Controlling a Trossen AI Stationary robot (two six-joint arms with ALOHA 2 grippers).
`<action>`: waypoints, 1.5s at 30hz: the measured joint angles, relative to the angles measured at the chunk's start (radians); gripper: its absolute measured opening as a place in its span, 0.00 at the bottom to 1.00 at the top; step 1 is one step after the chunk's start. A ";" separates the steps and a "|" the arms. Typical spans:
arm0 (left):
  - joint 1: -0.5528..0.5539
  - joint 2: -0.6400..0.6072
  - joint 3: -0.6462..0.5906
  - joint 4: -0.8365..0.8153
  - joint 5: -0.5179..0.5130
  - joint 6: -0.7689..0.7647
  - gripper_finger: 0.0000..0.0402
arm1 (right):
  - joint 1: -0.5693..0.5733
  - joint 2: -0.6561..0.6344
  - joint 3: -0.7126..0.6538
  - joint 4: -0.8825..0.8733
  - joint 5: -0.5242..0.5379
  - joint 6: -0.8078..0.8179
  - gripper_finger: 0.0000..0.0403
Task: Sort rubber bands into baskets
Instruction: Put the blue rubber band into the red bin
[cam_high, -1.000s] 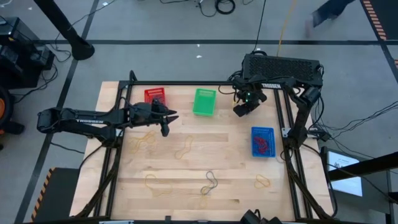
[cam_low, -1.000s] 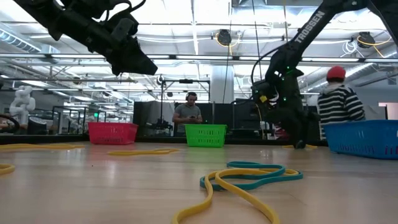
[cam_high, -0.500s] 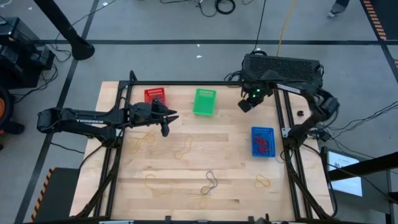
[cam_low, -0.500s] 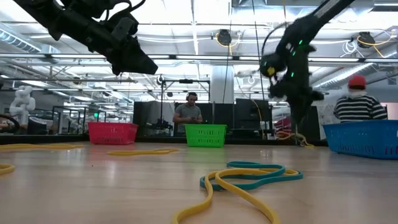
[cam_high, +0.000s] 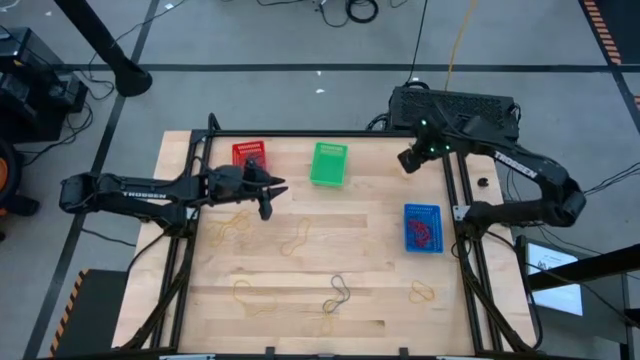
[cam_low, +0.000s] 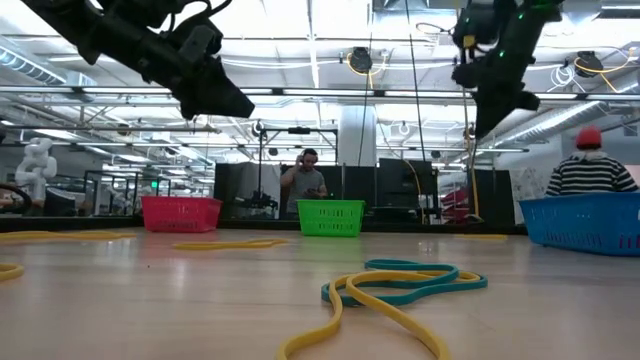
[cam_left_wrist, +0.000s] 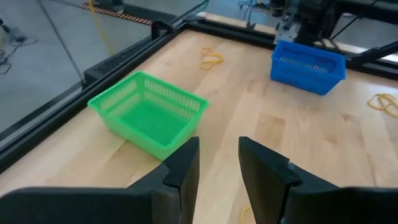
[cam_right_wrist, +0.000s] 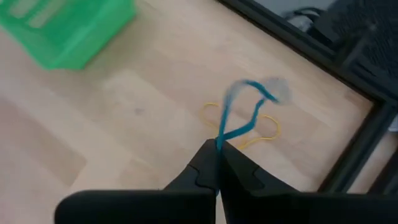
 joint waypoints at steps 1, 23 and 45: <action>-0.008 0.006 0.000 0.016 0.000 0.006 0.30 | 0.018 -0.011 0.000 -0.002 -0.002 -0.003 0.00; -0.289 0.492 0.008 0.788 0.205 0.425 0.30 | 0.780 0.031 0.002 0.337 -0.035 0.203 0.00; -0.386 0.894 0.352 0.795 0.159 0.403 0.80 | 1.056 0.347 0.002 0.642 0.003 0.225 0.00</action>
